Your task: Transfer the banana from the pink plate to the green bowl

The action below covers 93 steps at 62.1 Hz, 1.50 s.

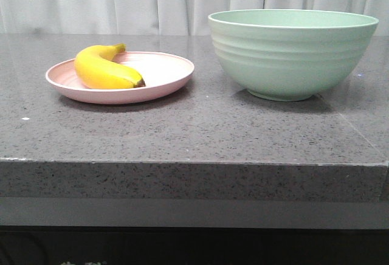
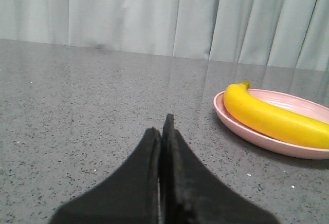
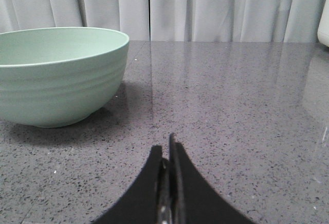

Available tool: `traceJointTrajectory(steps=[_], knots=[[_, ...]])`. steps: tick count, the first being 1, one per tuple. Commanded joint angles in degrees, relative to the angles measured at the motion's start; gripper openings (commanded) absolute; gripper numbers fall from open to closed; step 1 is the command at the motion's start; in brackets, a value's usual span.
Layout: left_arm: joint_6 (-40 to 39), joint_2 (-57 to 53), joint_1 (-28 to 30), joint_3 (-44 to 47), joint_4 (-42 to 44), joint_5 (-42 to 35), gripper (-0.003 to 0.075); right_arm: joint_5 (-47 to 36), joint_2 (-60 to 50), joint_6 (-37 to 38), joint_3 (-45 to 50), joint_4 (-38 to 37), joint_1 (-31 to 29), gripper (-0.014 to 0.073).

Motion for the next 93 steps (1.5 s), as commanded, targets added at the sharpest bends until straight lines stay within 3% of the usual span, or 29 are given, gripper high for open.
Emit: traceJointTrajectory(steps=[1,22,40,62,71,93], knots=[[-0.20,-1.40,-0.24,0.30,-0.35,-4.22,-0.0018,-4.23,-1.38,-0.07,-0.30,-0.10,-0.15,-0.0068],[-0.20,-1.03,-0.24,-4.34,-0.24,-5.26,-0.0018,-3.54,-1.38,-0.07,-5.90,0.16,-0.15,-0.0068],[-0.20,1.90,-0.24,-23.56,0.82,9.28,-0.0018,9.37,4.74,-0.07,-22.99,0.16,-0.15,-0.0068],[0.02,19.72,-0.24,-45.54,3.81,29.88,-0.0018,25.18,23.41,-0.07,-43.14,0.16,-0.15,-0.0068],[0.02,25.14,-0.24,-47.13,3.28,30.95,-0.0018,30.35,30.20,-0.07,-46.44,0.16,-0.15,-0.0068],[0.02,32.49,-0.24,-46.58,1.93,31.50,-0.0018,32.21,39.93,-0.07,-46.44,0.16,-0.15,-0.0068]])
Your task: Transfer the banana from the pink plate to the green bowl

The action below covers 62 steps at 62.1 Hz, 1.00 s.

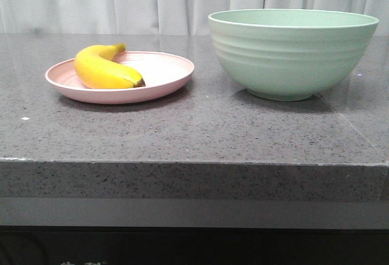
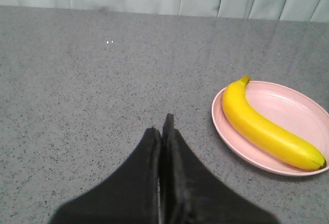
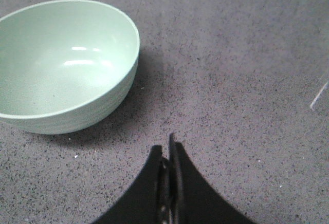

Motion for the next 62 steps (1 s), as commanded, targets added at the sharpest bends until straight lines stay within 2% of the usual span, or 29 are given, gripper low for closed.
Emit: traceJointTrajectory(steps=[1,10,13,15,22,27,32,36,44,54,62], knots=[[-0.10,1.95,-0.24,-1.48,-0.57,-4.38,-0.0018,-2.70,2.26,-0.07,-2.00,0.03,-0.15,-0.0068],[-0.10,4.08,-0.24,-1.48,-0.57,-4.38,-0.0013,-1.98,4.75,-0.07,-2.00,0.03,-0.15,-0.0063],[-0.10,4.71,-0.24,-1.48,-0.57,-4.38,0.0010,-1.98,5.15,-0.07,-2.00,0.03,-0.15,-0.0036],[-0.10,5.26,-0.24,-1.48,-0.57,-4.38,0.0052,-1.98,5.49,-0.07,-2.00,0.03,-0.15,-0.0005],[-0.10,6.43,-0.24,-1.48,-0.57,-4.75,0.0305,-1.98,5.78,-0.07,-2.00,0.03,-0.15,0.0211],[-0.10,7.41,-0.24,-1.48,-0.57,-4.99,0.0530,-2.05,5.78,-0.07,-2.00,0.03,-0.15,0.0414],[-0.10,8.70,-0.24,-1.48,-1.69,-4.99,0.0645,-2.18,5.78,-0.07,-2.00,0.03,-0.15,0.0547],[0.00,10.09,-0.24,-1.48,-3.42,-5.15,0.0660,-2.17,5.78,-0.07,-2.00,0.03,-0.15,0.0600],[2.36,13.27,-2.05,-2.53,-5.84,-5.42,0.0639,-2.31,5.78,-0.07,-2.00,0.23,-0.15,0.0602],[4.69,17.89,-8.53,-5.54,-7.90,-5.83,0.0604,-2.31,5.78,-0.07,-2.00,1.16,-0.15,0.0602],[4.69,22.85,-15.62,-8.75,-5.50,-5.71,0.0598,-2.31,5.78,-0.07,-2.00,1.67,-0.15,0.0602]])
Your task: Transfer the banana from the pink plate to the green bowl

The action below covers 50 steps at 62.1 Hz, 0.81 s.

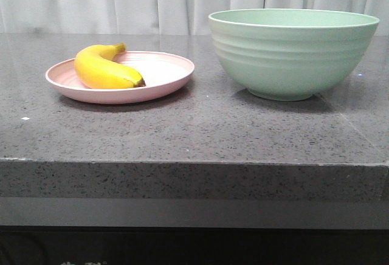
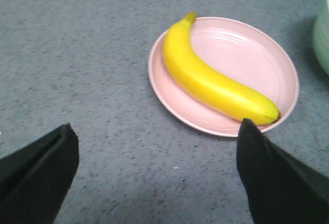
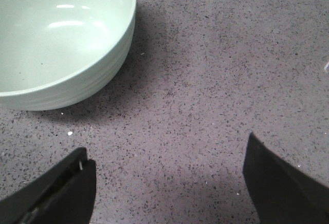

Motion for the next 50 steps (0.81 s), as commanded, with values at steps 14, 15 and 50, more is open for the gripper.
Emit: traceJointTrajectory(steps=[14,15,50], knots=[[-15.52,14.13,-13.48,-13.79,13.97,5.55,0.0598,-3.64,0.10,-0.07,-2.00,0.70,-0.15,0.0602],[-18.21,15.39,-14.17,-15.09,15.82,6.71,0.0598,-3.64,0.10,-0.07,-2.00,0.70,-0.15,0.0602],[-39.09,42.25,-17.83,-42.68,20.83,31.78,0.0598,-3.64,0.10,-0.07,-2.00,0.70,-0.15,0.0602]])
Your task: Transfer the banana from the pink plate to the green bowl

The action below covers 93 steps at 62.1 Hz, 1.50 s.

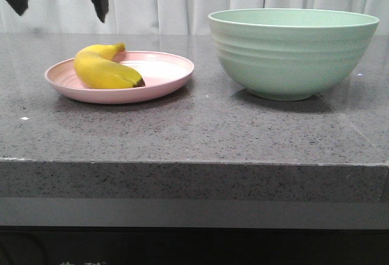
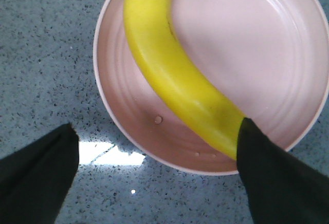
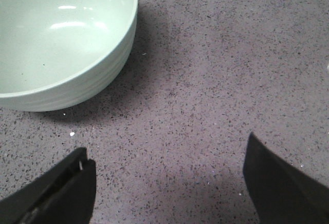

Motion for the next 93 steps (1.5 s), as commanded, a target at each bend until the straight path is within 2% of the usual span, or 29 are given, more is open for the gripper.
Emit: traceJointTrajectory(steps=[1,23,38,60,86,93], knots=[[-1.69,0.24,-0.37,-3.49,0.89,0.18,0.0598,-3.64,0.10,-0.07,-2.00,0.27,-0.15,0.0602],[-1.92,6.67,2.62,-6.42,-2.84,-0.49,0.0598,-3.52,0.10,-0.07,-2.00,0.34,-0.15,0.0602],[-1.92,8.30,5.49,-6.42,-9.70,-5.50,0.0598,-3.37,0.10,-0.07,-2.00,1.12,-0.15,0.0602],[-1.92,10.09,5.95,-6.42,-10.50,-8.08,0.0598,-3.21,0.10,-0.07,-2.00,1.82,-0.15,0.0602],[-1.92,13.46,5.95,-6.42,-11.26,-7.61,0.0597,-3.16,0.10,-0.07,-2.00,1.88,-0.15,0.0602],[-1.92,13.89,5.95,-6.42,-11.37,-7.20,0.0536,-3.16,0.10,-0.07,-2.00,1.88,-0.15,0.0602]])
